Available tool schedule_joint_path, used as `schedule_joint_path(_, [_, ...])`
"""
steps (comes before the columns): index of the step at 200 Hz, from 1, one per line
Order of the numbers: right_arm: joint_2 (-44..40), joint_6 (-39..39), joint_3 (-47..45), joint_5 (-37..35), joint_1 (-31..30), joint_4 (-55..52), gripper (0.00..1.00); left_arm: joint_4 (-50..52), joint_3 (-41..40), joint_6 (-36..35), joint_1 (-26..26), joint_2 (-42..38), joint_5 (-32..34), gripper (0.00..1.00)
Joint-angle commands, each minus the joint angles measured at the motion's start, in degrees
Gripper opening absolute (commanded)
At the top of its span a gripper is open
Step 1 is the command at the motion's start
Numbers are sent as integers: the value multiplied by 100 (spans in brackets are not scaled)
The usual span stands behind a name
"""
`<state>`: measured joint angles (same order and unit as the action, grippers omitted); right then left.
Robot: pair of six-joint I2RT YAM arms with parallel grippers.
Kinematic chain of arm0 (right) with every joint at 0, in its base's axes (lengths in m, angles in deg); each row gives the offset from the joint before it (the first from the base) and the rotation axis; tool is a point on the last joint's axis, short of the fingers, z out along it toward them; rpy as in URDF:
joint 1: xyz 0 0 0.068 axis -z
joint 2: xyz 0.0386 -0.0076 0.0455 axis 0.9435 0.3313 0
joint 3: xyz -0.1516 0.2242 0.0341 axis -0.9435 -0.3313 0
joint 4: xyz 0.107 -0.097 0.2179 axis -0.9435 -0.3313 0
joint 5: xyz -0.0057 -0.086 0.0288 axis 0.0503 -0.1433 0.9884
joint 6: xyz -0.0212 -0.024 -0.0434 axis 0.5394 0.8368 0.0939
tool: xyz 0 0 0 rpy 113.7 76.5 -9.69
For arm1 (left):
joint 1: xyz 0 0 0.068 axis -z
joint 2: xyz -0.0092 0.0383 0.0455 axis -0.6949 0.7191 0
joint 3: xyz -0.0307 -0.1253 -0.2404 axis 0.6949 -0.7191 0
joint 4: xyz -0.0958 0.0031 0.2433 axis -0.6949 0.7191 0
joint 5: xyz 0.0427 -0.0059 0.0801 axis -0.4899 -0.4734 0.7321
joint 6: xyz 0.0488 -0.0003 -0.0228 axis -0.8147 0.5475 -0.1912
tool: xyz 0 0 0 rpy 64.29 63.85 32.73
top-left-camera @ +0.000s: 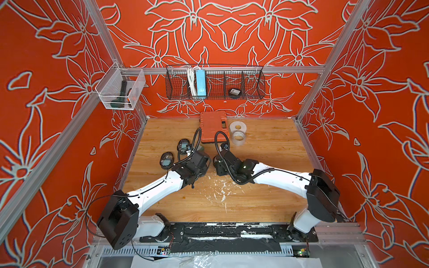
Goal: Pack away charging kits
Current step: Pick up the plug from the center of the board.
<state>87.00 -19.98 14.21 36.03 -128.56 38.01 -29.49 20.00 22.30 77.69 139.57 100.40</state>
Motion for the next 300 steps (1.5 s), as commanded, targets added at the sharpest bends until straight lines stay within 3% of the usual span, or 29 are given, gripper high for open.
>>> schedule_joint_path(1, [71,199,124,-266,-36,158,63,408,-8,288,-258,1,130,0])
schedule_joint_path(49, [1220,1030,1399,-330,134,168,68,869,-32,493,-646,-355,522,0])
schedule_joint_path(100, [3076,1520,3739,-33,448,-842,68,954,-148,592,-792,-765,592,0])
schedule_joint_path(201, [5984,2140,7775,1006,838,-2805,71,846,-362,561,-816,-1580,515,0])
schedule_joint_path(252, [6127,2232,7963,1690,913,-2710,78,820,-381,541,-818,-1636,477,0])
schedule_joint_path(300, [6306,2265,8122,2346,913,-2658,70,820,-365,532,-818,-1630,459,0])
